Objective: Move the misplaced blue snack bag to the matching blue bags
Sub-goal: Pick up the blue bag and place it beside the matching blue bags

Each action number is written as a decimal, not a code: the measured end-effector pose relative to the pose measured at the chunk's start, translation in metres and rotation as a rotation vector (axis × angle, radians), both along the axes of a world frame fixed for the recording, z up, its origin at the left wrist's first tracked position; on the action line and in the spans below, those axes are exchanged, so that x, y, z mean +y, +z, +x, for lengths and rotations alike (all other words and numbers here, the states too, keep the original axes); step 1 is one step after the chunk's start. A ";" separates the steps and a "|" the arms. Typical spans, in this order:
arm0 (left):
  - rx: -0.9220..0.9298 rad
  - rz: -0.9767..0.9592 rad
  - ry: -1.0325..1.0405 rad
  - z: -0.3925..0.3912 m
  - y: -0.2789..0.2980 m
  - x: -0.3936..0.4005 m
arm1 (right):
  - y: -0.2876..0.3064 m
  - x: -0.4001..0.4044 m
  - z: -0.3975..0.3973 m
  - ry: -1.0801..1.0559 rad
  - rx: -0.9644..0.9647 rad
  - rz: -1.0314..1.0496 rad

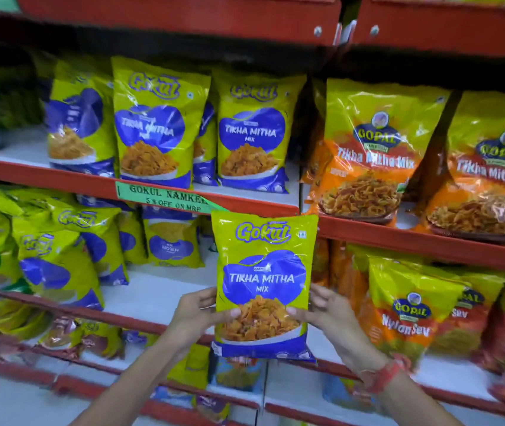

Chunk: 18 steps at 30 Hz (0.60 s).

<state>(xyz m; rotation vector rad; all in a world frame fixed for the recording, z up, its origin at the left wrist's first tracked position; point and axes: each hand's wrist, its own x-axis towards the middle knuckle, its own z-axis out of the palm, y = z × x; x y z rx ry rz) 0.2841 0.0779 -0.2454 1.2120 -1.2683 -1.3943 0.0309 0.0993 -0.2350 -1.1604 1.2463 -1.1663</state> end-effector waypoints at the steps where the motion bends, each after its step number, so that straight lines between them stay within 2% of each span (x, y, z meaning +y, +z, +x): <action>1: 0.012 -0.040 0.000 0.003 0.012 -0.001 | 0.015 -0.001 0.004 0.000 -0.001 -0.042; 7: 0.040 -0.357 0.014 0.019 0.110 -0.031 | 0.111 -0.029 0.022 0.009 -0.006 -0.315; 12: -0.012 -0.567 0.000 0.023 0.180 -0.078 | 0.170 -0.068 0.029 -0.042 0.008 -0.510; 15: -0.050 -0.656 0.010 0.022 0.201 -0.109 | 0.187 -0.096 0.030 -0.055 0.027 -0.573; 18: -0.040 -0.664 0.024 0.020 0.201 -0.135 | 0.185 -0.124 0.031 -0.097 0.034 -0.588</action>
